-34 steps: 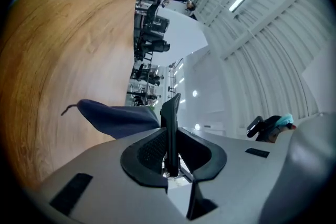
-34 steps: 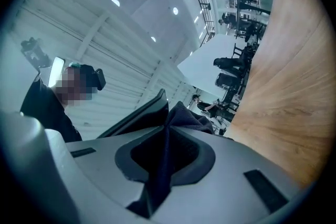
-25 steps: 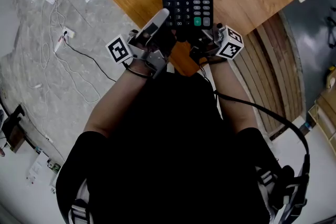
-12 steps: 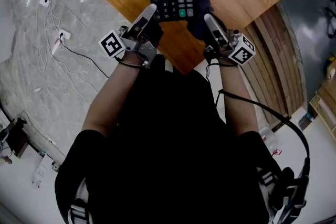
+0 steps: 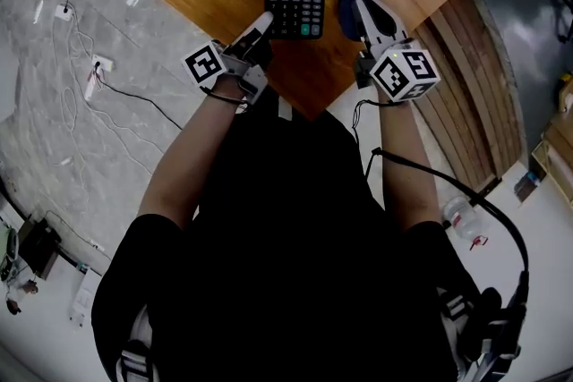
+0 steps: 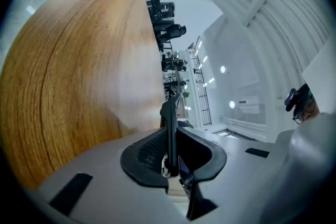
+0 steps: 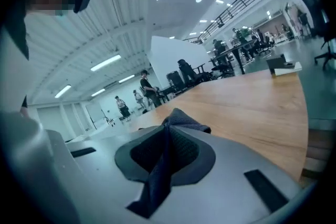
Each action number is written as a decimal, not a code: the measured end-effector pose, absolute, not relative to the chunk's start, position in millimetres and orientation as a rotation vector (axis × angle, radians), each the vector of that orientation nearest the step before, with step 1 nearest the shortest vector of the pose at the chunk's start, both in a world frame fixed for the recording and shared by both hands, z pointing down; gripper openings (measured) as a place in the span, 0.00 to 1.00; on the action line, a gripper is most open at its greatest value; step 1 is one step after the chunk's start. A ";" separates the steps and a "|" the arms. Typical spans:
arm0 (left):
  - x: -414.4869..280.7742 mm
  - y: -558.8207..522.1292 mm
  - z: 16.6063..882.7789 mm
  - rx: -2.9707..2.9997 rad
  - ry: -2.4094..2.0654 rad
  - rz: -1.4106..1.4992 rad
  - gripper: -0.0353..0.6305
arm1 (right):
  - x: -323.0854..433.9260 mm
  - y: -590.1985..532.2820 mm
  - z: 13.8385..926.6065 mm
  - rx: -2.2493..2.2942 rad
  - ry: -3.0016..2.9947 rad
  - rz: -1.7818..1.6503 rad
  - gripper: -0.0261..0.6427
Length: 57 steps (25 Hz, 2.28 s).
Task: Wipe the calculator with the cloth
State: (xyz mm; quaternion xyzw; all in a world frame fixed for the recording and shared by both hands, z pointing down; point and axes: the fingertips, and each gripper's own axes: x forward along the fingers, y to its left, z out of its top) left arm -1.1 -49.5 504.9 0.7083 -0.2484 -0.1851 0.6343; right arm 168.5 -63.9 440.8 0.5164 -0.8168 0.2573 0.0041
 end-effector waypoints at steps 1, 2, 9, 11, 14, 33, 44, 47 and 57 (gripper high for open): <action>0.1 -48.3 511.6 1.618 -0.574 -0.406 0.15 | 168.0 -62.6 450.8 1.642 -2.494 0.809 0.09; 1.1 -47.5 517.2 1.617 -0.579 -0.390 0.15 | 167.5 -61.0 461.0 1.665 -2.434 0.823 0.09; -1.6 -42.8 541.4 1.653 -0.620 -0.278 0.15 | 156.1 -39.8 523.2 1.678 -2.155 0.902 0.09; -3.9 -42.1 545.7 1.673 -0.637 -0.242 0.15 | 152.4 -35.8 533.5 1.663 -2.107 0.888 0.09; -7.2 -42.6 549.9 1.734 -0.682 -0.146 0.16 | 148.1 -34.5 543.1 1.646 -2.058 0.874 0.09; -9.6 -40.2 574.3 2.145 -0.999 0.704 0.21 | 129.0 -23.3 576.7 1.465 -1.934 0.878 0.09; -16.9 -49.5 455.3 2.455 -1.113 0.503 0.16 | 128.6 -25.4 444.2 1.604 -2.083 0.485 0.09; -15.2 -46.2 412.4 2.566 -1.166 0.441 0.08 | 112.8 -23.4 399.8 1.638 -2.237 0.354 0.09; -2.4 -23.9 363.6 2.623 -1.146 0.279 0.06 | 71.3 0.1 357.2 1.604 -2.400 0.270 0.06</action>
